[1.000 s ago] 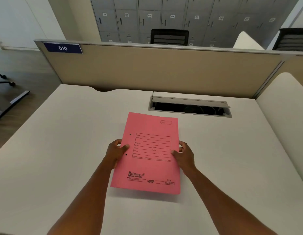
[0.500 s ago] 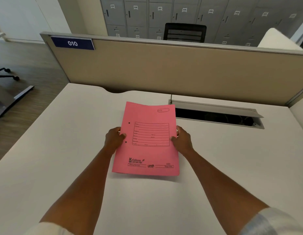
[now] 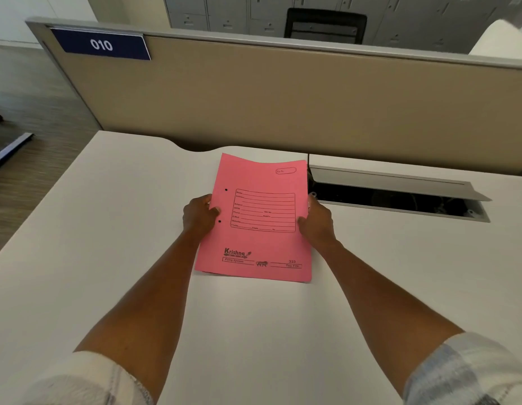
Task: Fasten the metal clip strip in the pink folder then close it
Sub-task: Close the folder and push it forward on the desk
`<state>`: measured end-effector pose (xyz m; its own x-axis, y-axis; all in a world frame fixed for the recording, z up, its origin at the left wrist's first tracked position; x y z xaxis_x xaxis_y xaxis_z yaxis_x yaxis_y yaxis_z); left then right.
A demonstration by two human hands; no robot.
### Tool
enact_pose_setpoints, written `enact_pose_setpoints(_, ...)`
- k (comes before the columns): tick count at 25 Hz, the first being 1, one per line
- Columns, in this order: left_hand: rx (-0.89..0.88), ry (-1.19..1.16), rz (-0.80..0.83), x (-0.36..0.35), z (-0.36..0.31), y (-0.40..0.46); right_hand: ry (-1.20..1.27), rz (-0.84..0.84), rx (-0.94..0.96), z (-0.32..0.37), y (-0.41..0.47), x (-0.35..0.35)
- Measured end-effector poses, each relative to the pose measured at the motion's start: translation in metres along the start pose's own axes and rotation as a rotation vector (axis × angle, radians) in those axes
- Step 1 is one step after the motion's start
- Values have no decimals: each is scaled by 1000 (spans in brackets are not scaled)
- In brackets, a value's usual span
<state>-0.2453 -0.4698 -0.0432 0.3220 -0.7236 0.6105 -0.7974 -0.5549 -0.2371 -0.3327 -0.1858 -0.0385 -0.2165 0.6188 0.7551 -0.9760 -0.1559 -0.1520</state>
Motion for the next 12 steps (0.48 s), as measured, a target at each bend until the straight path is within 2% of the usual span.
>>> enact_pose_setpoints(5,-93,93,-51,-3,-9,4,-14,-94,7,2,-1,1)
enact_pose_setpoints(8,-87,128,-32,-5,-8,5,-95,-102,-6,1,-2,0)
enact_pose_setpoints(10,-100,240,-42,-6,-12,0,-188,-109,6,3,-4,-1)
enact_pose_setpoints(12,-208,406,-124,-8,-24,-10,-319,-117,46,9,-8,-4)
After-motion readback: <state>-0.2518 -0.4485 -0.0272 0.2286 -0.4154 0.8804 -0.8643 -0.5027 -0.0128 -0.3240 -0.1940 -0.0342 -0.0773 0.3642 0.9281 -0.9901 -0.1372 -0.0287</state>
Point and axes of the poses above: each hand's wrist, its own y-axis towards the middle knuckle, its own x-axis out of the back of the hand, z = x × y, the point moved 7 cm from there along y, towards the middle knuckle, and after that the axes turned 3 degrees about -y, right-handed, at the moved point
